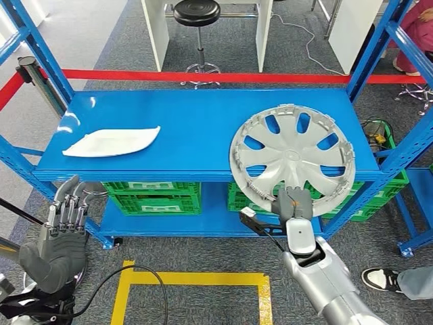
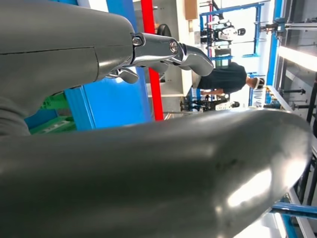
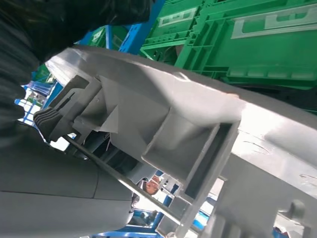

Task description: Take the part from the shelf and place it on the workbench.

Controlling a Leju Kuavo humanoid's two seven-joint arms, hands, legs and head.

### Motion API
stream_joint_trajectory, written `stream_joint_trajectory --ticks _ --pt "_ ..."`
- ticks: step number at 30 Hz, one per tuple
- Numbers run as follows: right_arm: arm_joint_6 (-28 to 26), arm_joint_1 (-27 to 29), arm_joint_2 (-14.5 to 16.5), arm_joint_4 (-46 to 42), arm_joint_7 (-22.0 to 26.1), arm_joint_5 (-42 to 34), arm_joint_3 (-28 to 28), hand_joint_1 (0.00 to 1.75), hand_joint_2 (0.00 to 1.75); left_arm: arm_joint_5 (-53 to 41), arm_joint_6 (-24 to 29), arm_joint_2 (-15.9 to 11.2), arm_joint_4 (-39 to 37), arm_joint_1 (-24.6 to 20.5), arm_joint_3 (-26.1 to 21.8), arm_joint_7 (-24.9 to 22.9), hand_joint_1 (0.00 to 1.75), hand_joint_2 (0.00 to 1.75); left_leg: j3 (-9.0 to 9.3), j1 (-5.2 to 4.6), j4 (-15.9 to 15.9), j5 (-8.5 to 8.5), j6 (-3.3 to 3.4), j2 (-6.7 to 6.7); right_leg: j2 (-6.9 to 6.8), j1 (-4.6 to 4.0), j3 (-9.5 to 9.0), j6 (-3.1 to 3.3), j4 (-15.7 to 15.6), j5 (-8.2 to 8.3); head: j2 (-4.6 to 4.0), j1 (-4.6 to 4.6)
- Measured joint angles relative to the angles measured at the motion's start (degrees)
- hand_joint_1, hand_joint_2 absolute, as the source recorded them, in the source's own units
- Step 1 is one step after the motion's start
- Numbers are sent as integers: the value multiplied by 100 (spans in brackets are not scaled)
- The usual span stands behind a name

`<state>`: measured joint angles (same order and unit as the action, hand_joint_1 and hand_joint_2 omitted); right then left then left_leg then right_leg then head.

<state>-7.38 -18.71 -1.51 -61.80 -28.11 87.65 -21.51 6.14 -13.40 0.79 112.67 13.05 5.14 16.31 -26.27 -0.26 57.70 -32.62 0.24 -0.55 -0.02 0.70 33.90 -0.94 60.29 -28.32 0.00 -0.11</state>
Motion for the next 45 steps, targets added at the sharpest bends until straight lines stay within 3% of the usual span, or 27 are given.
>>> stream_joint_trajectory --ticks 11,16,28,45 --pt "-199 103 -2 -242 85 -53 108 175 175 19 -2 4 5 3 1 0 0 0 2 0 0 0 0 0 0 0 1 0 0 0 0 1" --pt "-657 77 -220 -1905 554 -493 307 175 175 79 -1 56 5 79 10 61 0 0 -5 1 1 0 0 0 3 1 8 1 1 0 0 0" --pt "-1263 114 -663 -3978 1309 -566 308 175 175 36 69 113 5 415 61 548 0 0 -19 1 0 -1 1 -1 -1 0 23 0 0 -2 0 0" --pt "-1426 267 -911 -4640 1442 -569 352 175 175 122 72 109 -8 493 68 717 0 0 -22 0 8 -6 4 -1 2 9 27 -4 -7 5 0 0"
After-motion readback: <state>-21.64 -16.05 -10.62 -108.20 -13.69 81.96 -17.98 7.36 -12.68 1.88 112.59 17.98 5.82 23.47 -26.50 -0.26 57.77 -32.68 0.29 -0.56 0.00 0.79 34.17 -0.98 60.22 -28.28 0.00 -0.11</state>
